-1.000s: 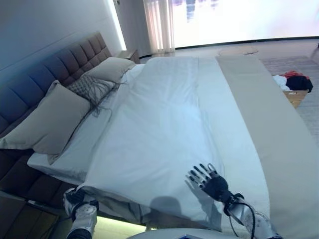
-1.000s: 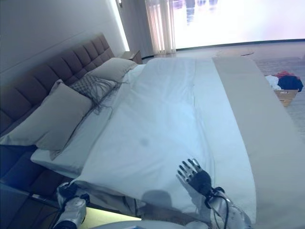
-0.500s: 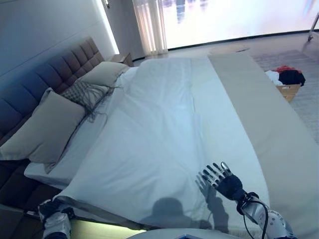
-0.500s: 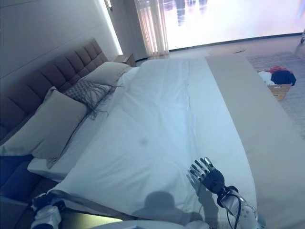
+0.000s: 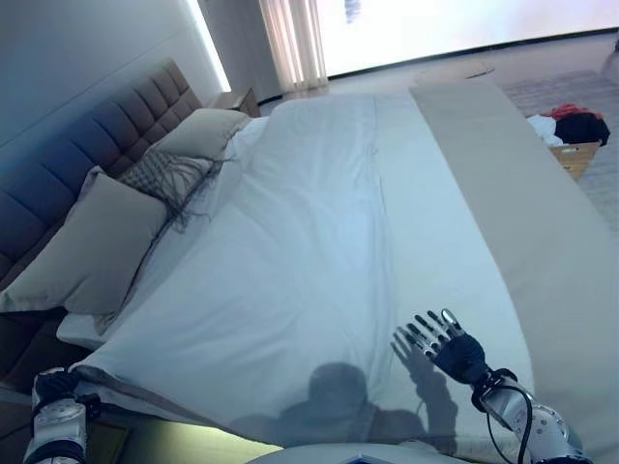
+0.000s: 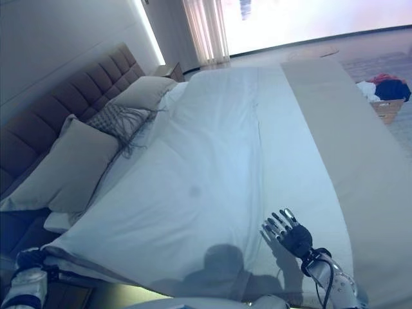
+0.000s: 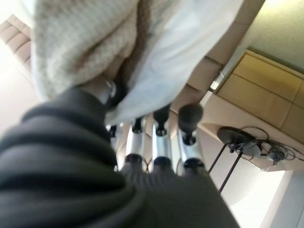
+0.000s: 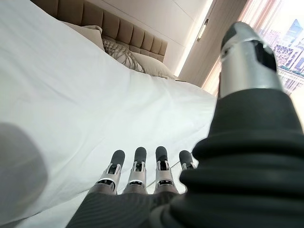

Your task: Make the bed neatly

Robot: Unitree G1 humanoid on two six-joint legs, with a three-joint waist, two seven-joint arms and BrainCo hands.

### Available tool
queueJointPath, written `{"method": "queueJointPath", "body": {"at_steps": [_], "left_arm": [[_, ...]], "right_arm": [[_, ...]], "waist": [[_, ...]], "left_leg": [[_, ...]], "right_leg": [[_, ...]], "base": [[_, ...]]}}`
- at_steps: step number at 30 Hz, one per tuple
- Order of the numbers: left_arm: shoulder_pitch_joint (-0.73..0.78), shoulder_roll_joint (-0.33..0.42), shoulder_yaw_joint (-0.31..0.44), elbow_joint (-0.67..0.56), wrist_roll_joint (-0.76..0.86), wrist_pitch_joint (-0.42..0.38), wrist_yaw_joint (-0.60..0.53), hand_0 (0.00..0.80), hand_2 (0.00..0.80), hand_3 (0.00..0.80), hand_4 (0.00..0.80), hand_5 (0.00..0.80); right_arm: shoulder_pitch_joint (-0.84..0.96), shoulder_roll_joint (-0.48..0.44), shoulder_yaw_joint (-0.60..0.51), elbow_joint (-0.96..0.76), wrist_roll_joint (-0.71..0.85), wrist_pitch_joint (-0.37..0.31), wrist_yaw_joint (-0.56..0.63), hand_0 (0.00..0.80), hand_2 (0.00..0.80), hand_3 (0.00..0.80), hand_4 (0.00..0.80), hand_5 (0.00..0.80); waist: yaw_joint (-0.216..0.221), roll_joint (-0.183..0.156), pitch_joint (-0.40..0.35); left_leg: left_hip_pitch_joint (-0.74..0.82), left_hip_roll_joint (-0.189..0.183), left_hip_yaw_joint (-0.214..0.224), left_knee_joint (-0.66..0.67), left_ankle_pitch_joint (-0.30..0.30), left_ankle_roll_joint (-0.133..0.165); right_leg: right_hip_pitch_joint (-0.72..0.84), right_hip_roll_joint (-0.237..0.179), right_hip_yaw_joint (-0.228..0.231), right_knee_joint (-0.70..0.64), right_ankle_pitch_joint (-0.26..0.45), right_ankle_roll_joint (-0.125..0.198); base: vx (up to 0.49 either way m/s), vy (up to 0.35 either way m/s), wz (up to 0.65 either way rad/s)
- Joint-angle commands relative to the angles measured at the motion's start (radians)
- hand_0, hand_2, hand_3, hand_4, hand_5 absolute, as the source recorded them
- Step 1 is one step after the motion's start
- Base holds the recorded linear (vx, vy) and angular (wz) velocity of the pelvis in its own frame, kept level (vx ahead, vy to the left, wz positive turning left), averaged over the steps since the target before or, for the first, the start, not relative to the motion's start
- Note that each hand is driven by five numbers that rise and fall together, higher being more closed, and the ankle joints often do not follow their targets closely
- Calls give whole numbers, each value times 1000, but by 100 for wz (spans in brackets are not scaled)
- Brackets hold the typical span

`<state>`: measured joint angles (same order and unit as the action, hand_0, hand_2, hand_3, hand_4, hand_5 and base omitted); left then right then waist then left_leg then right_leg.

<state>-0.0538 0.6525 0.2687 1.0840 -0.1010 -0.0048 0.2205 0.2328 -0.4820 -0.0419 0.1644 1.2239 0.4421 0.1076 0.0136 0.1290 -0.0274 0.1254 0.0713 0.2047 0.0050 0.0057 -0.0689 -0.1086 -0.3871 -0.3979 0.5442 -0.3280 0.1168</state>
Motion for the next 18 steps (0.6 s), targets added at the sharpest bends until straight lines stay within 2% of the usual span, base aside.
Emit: {"method": "queueJointPath", "body": {"at_steps": [1, 5, 10, 11, 12, 13, 16, 18], "left_arm": [[38, 338, 196, 10, -25, -7, 65, 800, 800, 800, 800, 800], [23, 325, 170, 4, -28, 14, 72, 800, 800, 800, 800, 800], [42, 307, 180, 11, -42, 13, 83, 800, 800, 800, 800, 800], [44, 301, 177, 20, -40, 4, 81, 599, 599, 599, 599, 599], [44, 296, 170, 30, -39, -2, 77, 82, 82, 82, 82, 82], [43, 289, 164, 42, -43, -1, 70, 0, 0, 0, 0, 0], [38, 260, 135, 86, -60, -22, 37, 0, 0, 0, 0, 0], [33, 209, 91, 99, -67, -41, 57, 0, 0, 0, 0, 0]], "right_arm": [[-59, 85, -3, -30, 12, -48, 19, 0, 0, 0, 0, 0], [-63, 101, 17, -37, 25, -76, -11, 0, 0, 0, 0, 0], [-73, 116, 29, -35, 32, -98, -23, 0, 0, 0, 0, 0], [-76, 117, 31, -32, 35, -101, -26, 0, 0, 0, 0, 0], [-78, 117, 34, -31, 39, -105, -29, 0, 0, 0, 0, 0], [-78, 118, 38, -27, 43, -109, -30, 0, 0, 0, 0, 0], [-81, 122, 53, -14, 40, -121, -37, 0, 0, 0, 0, 0], [-85, 128, 66, -7, 42, -132, -43, 0, 0, 0, 0, 0]], "waist": [[57, -46, 25], [59, -46, 32], [69, -57, 39], [70, -59, 41], [71, -61, 42], [74, -65, 43], [74, -74, 47], [77, -81, 50]], "left_leg": [[-43, -85, -20, -43, 37, 36], [-44, -97, -25, -47, 30, 49], [-48, -89, -26, -44, 24, 53], [-49, -85, -25, -42, 22, 53], [-51, -81, -24, -40, 22, 53], [-52, -76, -23, -38, 21, 52], [-52, -63, -18, -31, 19, 48], [-55, -54, -18, -25, 19, 46]], "right_leg": [[133, -97, 31, -399, 510, 141], [119, -98, 45, -388, 520, 144], [115, -78, 48, -398, 514, 141], [116, -74, 46, -399, 511, 141], [116, -70, 44, -400, 507, 140], [118, -67, 40, -401, 505, 140], [123, -56, 32, -403, 493, 138], [131, -47, 24, -408, 484, 134]], "base": [[-41, 55, 3], [-29, -3, 4], [-20, -88, 5], [-30, -116, 10], [-31, -127, 13], [-23, -129, 11], [-5, -132, 11], [-9, -123, 28]]}}
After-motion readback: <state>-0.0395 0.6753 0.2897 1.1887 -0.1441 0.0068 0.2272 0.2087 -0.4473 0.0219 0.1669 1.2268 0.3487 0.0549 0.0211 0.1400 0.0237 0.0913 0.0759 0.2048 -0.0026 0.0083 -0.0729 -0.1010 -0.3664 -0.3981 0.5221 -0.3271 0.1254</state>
